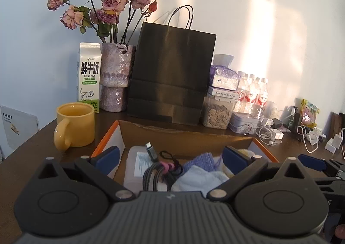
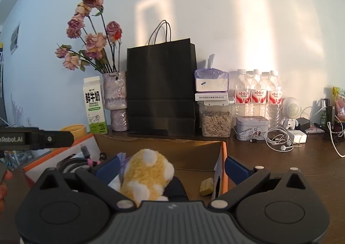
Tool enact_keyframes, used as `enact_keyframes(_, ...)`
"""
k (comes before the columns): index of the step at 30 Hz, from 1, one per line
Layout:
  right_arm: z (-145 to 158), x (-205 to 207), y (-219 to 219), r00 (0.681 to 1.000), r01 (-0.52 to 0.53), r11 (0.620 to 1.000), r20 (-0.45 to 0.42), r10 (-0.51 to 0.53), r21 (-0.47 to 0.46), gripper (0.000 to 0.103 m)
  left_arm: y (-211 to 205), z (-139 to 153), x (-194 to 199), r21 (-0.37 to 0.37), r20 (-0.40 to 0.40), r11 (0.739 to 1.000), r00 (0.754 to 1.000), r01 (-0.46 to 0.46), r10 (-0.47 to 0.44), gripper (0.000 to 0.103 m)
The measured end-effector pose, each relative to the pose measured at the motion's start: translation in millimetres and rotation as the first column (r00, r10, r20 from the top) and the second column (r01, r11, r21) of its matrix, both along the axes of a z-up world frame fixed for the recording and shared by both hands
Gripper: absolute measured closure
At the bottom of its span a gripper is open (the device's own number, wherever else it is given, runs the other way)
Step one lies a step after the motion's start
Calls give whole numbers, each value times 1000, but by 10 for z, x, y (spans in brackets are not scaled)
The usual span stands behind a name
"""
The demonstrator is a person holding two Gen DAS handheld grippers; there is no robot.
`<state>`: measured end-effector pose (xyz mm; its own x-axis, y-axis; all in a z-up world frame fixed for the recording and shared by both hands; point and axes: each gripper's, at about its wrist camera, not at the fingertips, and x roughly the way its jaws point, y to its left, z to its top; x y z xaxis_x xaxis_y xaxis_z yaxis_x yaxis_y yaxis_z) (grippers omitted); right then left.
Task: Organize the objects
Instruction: 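Withdraw both tools from the red box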
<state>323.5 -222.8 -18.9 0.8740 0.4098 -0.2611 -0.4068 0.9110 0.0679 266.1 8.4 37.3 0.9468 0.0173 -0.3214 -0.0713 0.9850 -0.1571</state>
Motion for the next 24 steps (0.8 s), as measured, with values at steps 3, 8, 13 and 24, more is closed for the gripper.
enact_keyframes(3, 13, -124, 10, 1000, -10, 1000, 4, 10, -2, 0, 37, 3, -104, -2, -11, 1000, 1000, -5, 5, 0)
enact_keyframes(8, 23, -348, 62, 999, -34, 999, 7, 34, -15, 0, 135, 20, -296, 1, -23, 1000, 999, -23, 23, 0)
enact_keyframes(13, 17, -541, 123, 998, -64, 997, -6, 64, -32, 0, 233, 38, -519, 3, -27, 999, 999, -36, 36, 0)
enact_keyframes(24, -44, -899, 268, 989, -139, 988, -62, 135, -71, 0, 344, -41, -910, 13, -82, 999, 996, -34, 35, 0)
